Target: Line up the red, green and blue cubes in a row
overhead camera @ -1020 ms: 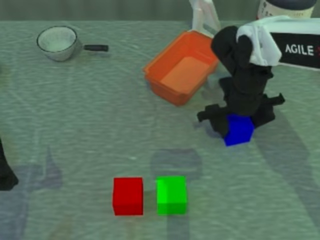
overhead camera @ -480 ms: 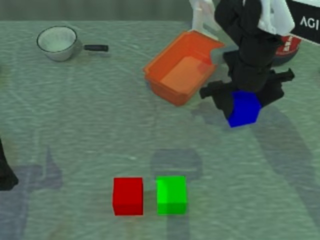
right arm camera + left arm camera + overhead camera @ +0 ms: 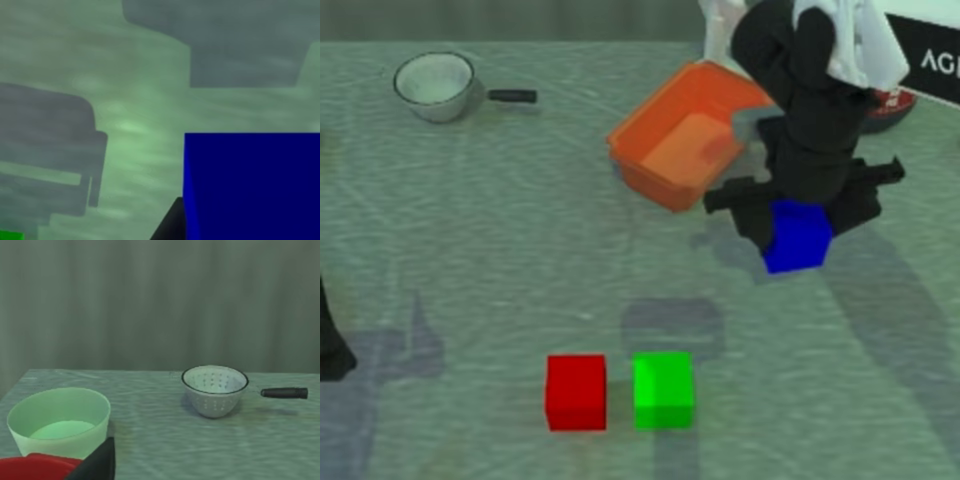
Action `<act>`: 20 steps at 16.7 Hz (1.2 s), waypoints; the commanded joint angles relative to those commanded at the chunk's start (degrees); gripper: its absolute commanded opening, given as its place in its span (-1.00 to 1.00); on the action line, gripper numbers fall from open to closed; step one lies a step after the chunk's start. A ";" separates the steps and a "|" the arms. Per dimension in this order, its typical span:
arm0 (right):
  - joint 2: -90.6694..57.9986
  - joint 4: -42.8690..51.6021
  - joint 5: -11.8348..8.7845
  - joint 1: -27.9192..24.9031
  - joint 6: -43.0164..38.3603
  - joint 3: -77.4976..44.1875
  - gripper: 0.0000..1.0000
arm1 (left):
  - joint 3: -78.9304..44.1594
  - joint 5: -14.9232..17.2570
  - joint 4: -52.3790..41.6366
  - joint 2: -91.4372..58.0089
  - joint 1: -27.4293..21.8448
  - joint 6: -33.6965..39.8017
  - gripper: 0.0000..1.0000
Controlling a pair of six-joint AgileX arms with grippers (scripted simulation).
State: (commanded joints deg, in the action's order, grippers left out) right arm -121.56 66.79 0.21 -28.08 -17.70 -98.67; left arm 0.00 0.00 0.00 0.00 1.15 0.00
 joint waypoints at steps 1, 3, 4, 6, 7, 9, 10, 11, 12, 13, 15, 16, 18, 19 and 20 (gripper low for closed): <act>2.03 -0.44 0.00 -1.52 -2.72 2.60 -1.00 | 0.00 0.00 0.00 0.00 0.00 0.00 1.00; 6.54 -1.38 -0.03 -4.91 -9.11 8.80 -1.00 | 0.00 0.00 0.00 0.00 0.00 0.00 1.00; 8.94 -1.89 -0.05 -6.68 -12.55 12.18 -1.00 | 0.00 0.00 0.00 0.00 0.00 0.00 1.00; 13.73 -3.01 -0.08 -10.09 -18.93 18.43 -1.00 | 0.00 0.00 0.00 0.00 0.00 0.00 1.00; 15.91 -3.55 -0.09 -11.60 -21.44 20.91 -1.00 | 0.00 0.00 0.00 0.00 0.00 0.00 1.00; 19.07 -4.40 -0.07 -13.83 -24.67 24.10 -1.00 | 0.00 0.00 0.00 0.00 0.00 0.00 1.00; 19.80 -4.62 -0.06 -14.40 -25.39 24.80 -1.00 | 0.00 0.00 0.00 0.00 0.00 0.00 1.00; 19.94 -4.66 -0.06 -14.52 -25.53 24.93 -1.00 | 0.00 0.00 0.00 0.00 0.00 0.00 1.00; 19.94 -4.66 -0.06 -14.52 -25.53 24.93 -1.00 | 0.00 0.00 0.00 0.00 0.00 0.00 1.00; 19.94 -4.66 -0.06 -14.52 -25.53 24.93 -1.00 | 0.00 0.00 0.00 0.00 0.00 0.00 1.00; 19.65 -4.72 -0.11 -14.26 -25.52 24.95 -1.00 | 0.00 0.00 0.00 0.00 0.00 0.00 1.00; 19.39 -5.51 -0.10 -14.28 -25.51 25.50 -1.00 | 0.00 0.00 0.00 0.00 0.00 0.00 1.00; 18.32 -8.67 -0.06 -14.27 -25.58 27.54 -1.00 | 0.00 0.00 0.00 0.00 0.00 0.00 1.00; 17.55 -10.86 -0.06 -14.29 -25.65 28.85 -1.00 | 0.00 0.00 0.00 0.00 0.00 0.00 1.00; 16.73 -13.23 -0.07 -14.33 -25.69 30.25 -1.00 | 0.00 0.00 0.00 0.00 0.00 0.00 1.00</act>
State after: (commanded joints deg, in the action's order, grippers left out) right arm -104.82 53.55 0.14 -42.41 -43.39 -68.42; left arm 0.00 0.00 0.00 0.00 1.15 0.00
